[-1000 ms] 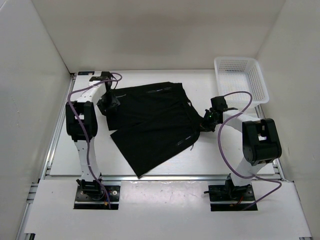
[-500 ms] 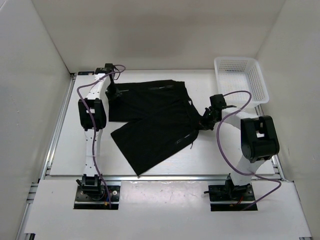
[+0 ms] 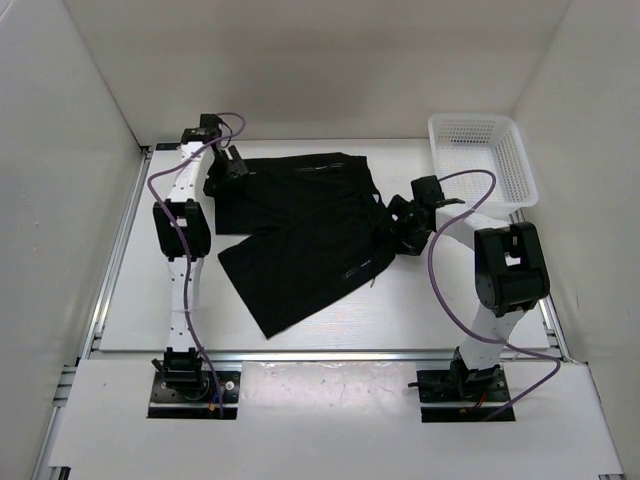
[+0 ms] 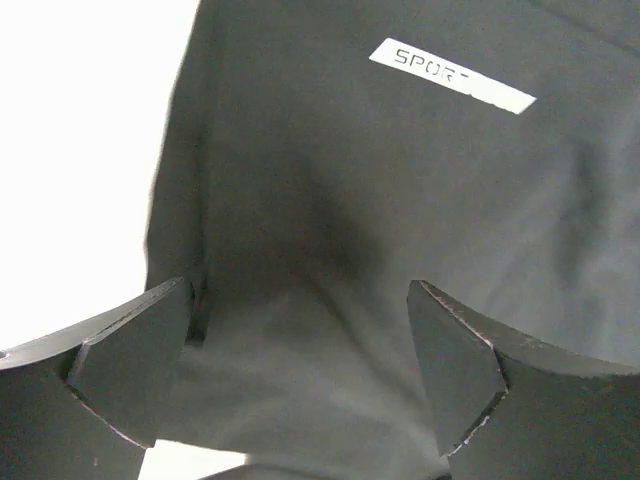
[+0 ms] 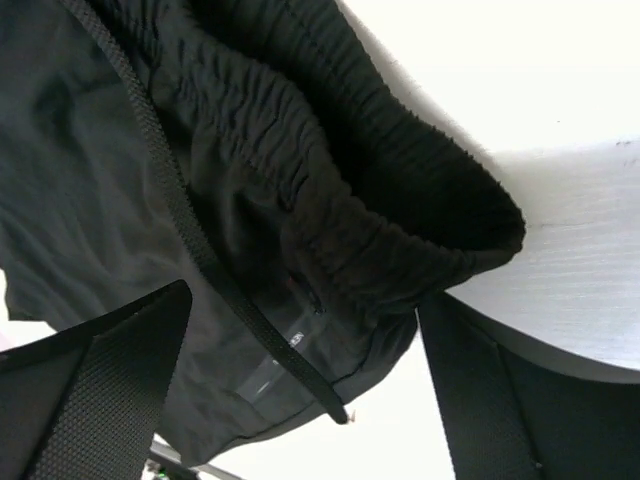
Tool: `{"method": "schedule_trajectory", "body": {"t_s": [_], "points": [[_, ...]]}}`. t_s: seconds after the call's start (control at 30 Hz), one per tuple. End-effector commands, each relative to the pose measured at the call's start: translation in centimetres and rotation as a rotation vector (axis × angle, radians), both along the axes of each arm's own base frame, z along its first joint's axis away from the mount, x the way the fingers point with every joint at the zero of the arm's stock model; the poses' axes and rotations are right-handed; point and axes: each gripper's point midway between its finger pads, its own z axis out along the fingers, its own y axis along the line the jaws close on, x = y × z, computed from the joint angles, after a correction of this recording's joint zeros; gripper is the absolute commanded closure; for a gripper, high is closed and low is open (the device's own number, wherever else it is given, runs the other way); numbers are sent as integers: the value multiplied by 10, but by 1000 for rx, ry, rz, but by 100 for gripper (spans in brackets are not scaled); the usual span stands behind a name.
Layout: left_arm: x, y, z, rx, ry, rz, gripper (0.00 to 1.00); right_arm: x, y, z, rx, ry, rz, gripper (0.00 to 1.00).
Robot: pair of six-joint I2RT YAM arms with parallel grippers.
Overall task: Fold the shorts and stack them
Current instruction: Flatten the shorts out, then fold the shorts
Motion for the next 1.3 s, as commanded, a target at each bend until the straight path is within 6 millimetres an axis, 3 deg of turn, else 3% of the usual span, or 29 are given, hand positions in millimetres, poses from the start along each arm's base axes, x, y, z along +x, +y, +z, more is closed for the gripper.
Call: {"method": "schedule_trajectory", "body": {"t_s": [0.0,0.03,0.07,0.13,0.17,0.2,0.23,0.27,0.33,0.37,0.4,0.43,0.47,0.5,0.53,0.57,0.67,0.8,0.93,1.13,1.2,1.27], "points": [[7,27,129,39,-256,44,0,-18,-22,-16,-116,45,5,0],[-2,27,167,38,-319,46,0,-17,-23,-11,-123,30,0,0],[-9,29,181,48,-335,52,0,-16,-24,-8,-125,15,11,0],[-38,32,178,62,-276,70,0,-21,-28,-12,-149,28,18,4],[-58,32,206,55,-312,80,0,-20,-31,-13,-167,22,22,8],[-72,31,207,56,-300,80,0,-20,-31,-13,-167,22,22,11],[-99,24,173,41,-187,80,0,-20,-33,-14,-176,20,18,15],[-121,20,189,35,-215,79,4,-19,-35,-14,-188,16,23,20],[-156,-8,172,0,-166,30,10,-19,-35,-14,-189,16,23,29],[-191,-20,133,-23,-47,21,12,-20,-35,-18,-195,23,34,33],[-215,-33,139,-62,-59,1,14,-16,-34,-18,-193,15,33,48],[-236,-55,129,-83,-29,-44,16,-16,-33,-18,-185,16,37,57],[-272,-64,98,-100,79,-24,16,-15,-32,-20,-185,16,37,67],[-291,-78,99,-146,82,-42,16,-17,-27,-20,-175,17,51,80],[-308,-87,91,-161,116,-46,16,-17,-27,-20,-175,17,51,85],[-338,-103,74,-170,192,-42,16,-15,-27,-19,-173,7,50,88],[-377,-127,68,-204,236,-74,15,-19,-20,-17,-152,8,69,91],[-416,-144,45,-223,338,-75,13,-21,-19,-18,-139,12,65,91],[-442,-155,26,-207,426,-123,13,-20,-16,-11,-126,-4,69,91],[-439,-149,2,-33,414,-168,16,-23,-17,-11,-126,-2,69,91],[-436,-151,2,-45,417,-97,24,-23,-16,-11,-118,-1,73,91],[-434,-154,10,-107,413,8,24,-23,-16,-8,-116,-9,73,91]]}}
